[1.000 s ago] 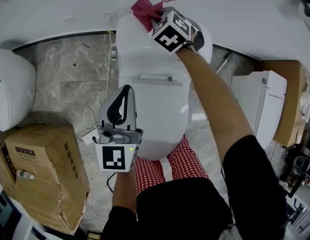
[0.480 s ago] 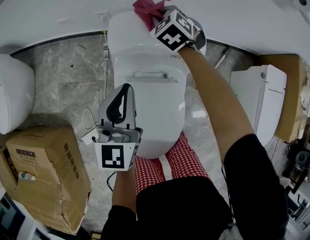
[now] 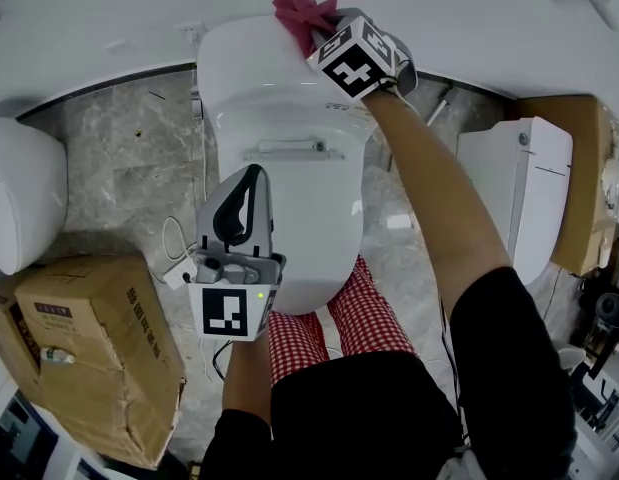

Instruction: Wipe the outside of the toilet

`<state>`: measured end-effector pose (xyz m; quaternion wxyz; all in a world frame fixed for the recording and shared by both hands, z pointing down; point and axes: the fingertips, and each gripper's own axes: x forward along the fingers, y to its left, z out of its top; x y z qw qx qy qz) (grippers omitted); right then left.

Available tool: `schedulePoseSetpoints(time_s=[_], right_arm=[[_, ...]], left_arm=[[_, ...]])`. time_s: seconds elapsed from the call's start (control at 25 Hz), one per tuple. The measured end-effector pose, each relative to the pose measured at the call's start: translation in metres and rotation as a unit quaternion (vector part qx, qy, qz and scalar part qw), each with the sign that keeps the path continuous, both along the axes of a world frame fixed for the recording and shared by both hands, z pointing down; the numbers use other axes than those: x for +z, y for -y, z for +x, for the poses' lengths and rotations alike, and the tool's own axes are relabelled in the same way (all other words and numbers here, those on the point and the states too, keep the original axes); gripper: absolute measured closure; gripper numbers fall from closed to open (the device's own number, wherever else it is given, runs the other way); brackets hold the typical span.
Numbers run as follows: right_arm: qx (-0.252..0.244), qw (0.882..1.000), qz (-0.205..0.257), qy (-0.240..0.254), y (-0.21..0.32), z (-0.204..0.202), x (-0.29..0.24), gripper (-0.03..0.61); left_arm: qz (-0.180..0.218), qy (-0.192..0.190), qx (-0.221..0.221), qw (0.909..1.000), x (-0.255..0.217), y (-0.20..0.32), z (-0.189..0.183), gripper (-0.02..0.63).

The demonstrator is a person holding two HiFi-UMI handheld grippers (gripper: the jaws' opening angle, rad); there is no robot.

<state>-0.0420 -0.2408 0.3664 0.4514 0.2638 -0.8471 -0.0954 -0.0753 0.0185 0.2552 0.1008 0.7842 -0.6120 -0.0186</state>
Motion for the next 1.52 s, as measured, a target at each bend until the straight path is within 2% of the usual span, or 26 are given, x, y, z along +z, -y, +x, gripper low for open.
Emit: schedulePoseSetpoints(time_s=[0.56, 0.96, 1.36, 1.52], right_arm=[[0.029, 1.000, 0.005, 0.006, 0.007, 0.051, 0.003, 0.523], [0.047, 0.999, 0.012, -0.016, 0.013, 0.088, 0.011, 0.523], [0.070, 0.997, -0.008, -0.017, 0.012, 0.111, 0.017, 0.524], [0.075, 0.997, 0.005, -0.007, 0.019, 0.120, 0.020, 0.525]], left_arm=[[0.002, -0.004, 0.029, 0.9996, -0.001, 0.007, 0.036, 0.603], [0.005, 0.000, 0.025, 0.9997, -0.001, 0.016, 0.044, 0.603], [-0.003, -0.002, 0.037, 0.9993, 0.004, 0.020, 0.053, 0.603], [-0.004, -0.007, 0.040, 0.9992, 0.007, 0.022, 0.058, 0.603]])
